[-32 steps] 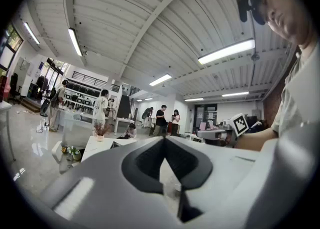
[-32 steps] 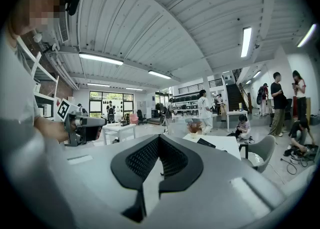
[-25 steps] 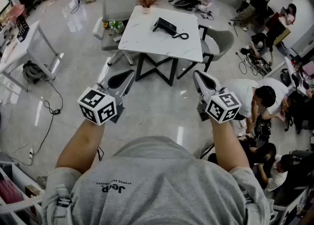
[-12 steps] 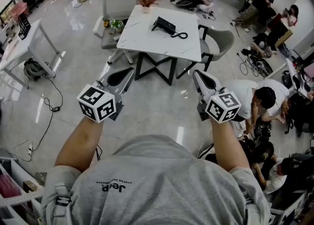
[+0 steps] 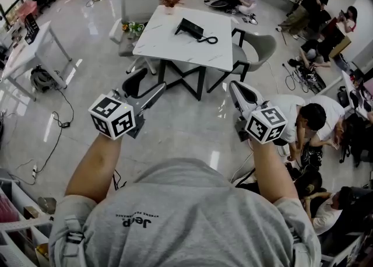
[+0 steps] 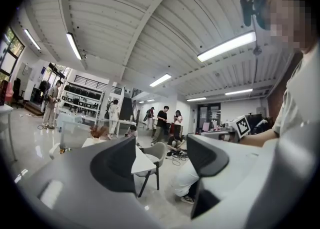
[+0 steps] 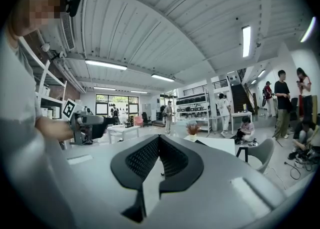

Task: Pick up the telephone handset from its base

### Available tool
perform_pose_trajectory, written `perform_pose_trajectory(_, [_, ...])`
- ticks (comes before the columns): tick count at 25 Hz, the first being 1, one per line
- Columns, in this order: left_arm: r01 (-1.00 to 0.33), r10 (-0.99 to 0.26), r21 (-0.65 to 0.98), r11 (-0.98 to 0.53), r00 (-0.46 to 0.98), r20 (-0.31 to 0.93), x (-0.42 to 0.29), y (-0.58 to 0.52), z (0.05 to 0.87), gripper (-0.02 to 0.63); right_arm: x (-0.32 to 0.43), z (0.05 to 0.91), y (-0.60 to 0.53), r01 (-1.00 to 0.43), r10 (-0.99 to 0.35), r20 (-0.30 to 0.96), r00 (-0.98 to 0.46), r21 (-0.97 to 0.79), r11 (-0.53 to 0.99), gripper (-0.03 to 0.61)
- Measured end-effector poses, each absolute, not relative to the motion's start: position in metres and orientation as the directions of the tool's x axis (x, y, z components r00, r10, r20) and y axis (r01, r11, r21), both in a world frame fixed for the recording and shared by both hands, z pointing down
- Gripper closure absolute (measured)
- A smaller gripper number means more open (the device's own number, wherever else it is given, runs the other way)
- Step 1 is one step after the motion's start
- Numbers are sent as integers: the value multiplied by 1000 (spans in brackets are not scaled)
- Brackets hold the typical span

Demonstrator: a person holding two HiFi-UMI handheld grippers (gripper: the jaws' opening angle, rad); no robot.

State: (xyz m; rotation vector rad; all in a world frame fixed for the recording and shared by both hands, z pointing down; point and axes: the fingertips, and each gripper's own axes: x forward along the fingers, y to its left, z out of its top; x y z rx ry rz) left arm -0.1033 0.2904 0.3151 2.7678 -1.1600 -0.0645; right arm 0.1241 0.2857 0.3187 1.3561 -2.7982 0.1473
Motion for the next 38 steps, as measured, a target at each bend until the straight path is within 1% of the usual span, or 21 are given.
perform_pose_trajectory(6, [-715, -719, 138, -686, 695, 28, -78, 281, 318, 264, 152, 322, 276, -781, -778, 64, -624, -71, 621, 574])
perform_pose_trajectory(11, [-712, -715, 136, -689, 698, 32, -78, 262, 321, 264, 150, 325, 256, -783, -780, 63, -622, -69, 618, 574])
perform_pose_trajectory(15, [-700, -705, 144, -699, 709, 25, -85, 225, 327, 264, 140, 332, 222, -788, -785, 71, -616, -68, 612, 574])
perform_pose_trajectory(19, [-668, -676, 158, -727, 737, 5, -95, 164, 337, 264, 131, 343, 168, -809, -805, 85, -588, -59, 585, 574])
perform_pose_trajectory(25, [-605, -618, 171, -778, 786, -27, -120, 40, 339, 264, 104, 347, 62, -854, -849, 89, -520, -55, 517, 574])
perform_pose_trajectory(33, [-516, -523, 169, -840, 852, 3, -149, -106, 335, 264, 66, 331, -70, -895, -890, 90, -447, -55, 443, 574])
perform_pose_trajectory(38, [-477, -481, 166, -863, 876, 20, -151, -171, 346, 265, 61, 338, -130, -906, -900, 104, -422, -58, 418, 574])
